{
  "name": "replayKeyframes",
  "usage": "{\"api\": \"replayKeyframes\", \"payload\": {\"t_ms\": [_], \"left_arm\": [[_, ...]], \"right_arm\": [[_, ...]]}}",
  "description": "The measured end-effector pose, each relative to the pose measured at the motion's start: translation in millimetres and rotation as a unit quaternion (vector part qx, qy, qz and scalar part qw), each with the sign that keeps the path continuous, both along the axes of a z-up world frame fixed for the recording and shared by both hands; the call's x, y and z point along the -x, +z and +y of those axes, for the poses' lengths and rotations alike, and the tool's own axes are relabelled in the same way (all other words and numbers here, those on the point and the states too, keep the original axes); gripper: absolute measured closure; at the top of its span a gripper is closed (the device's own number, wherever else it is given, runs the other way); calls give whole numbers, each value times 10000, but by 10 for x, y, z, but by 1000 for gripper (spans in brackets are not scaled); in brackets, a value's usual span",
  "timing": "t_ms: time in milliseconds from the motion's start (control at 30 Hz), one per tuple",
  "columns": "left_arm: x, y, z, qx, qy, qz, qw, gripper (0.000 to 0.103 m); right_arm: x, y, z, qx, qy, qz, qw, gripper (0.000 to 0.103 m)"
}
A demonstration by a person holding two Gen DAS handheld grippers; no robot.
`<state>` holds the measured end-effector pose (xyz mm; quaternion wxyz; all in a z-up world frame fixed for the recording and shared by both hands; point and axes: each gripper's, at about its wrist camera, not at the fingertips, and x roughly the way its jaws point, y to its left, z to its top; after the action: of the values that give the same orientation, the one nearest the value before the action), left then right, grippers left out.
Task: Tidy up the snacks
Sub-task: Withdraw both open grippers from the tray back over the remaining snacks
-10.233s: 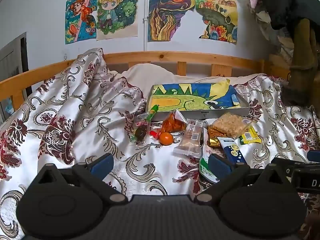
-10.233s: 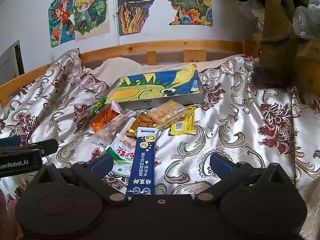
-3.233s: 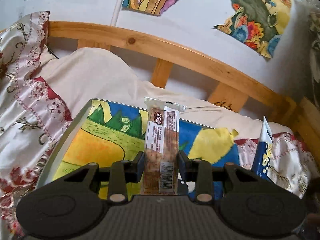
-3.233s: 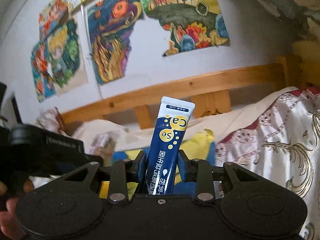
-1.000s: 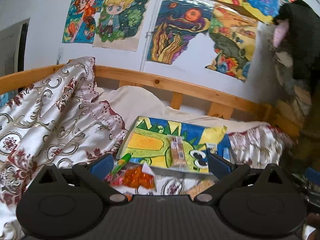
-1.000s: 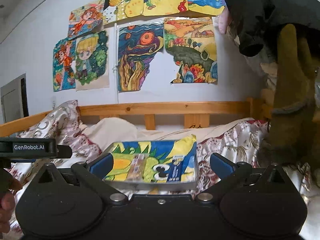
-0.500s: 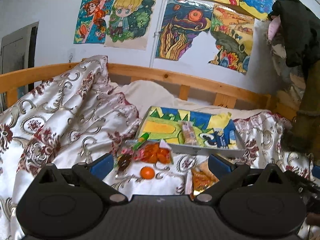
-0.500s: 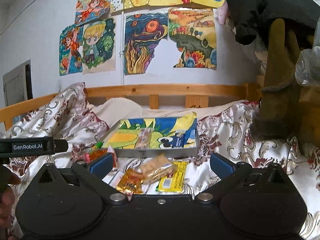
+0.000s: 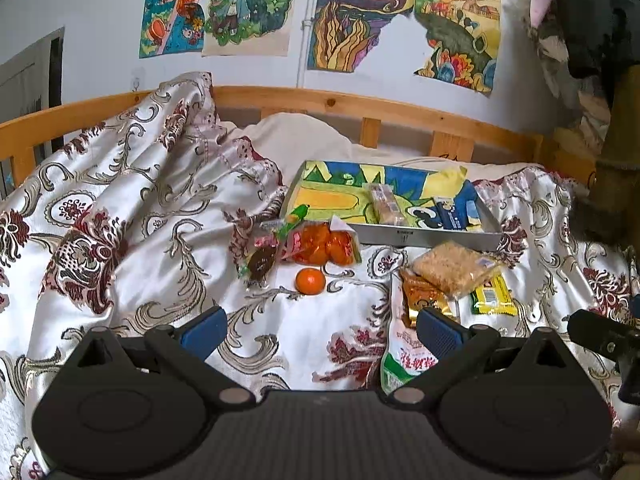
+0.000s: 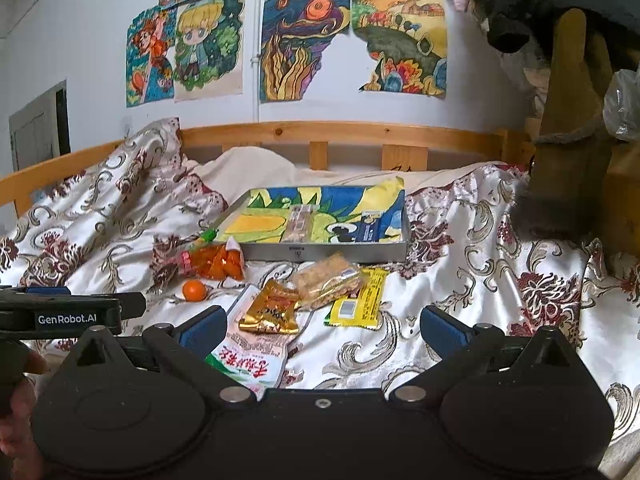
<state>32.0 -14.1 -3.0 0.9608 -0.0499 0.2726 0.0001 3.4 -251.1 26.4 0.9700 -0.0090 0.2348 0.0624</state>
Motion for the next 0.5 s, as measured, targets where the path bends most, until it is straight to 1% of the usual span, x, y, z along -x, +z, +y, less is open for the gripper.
{"api": "replayKeyframes", "payload": {"t_ms": [233,500], "left_arm": [[-7,-58,-8,-134,-4,203,9997,1],[-59,-117,21,-156,77,420,9990,1]], "right_arm": [[-29,-71,51,103,31,228,9997,1],[-80,-146,93,231,33,430,9988,1]]}}
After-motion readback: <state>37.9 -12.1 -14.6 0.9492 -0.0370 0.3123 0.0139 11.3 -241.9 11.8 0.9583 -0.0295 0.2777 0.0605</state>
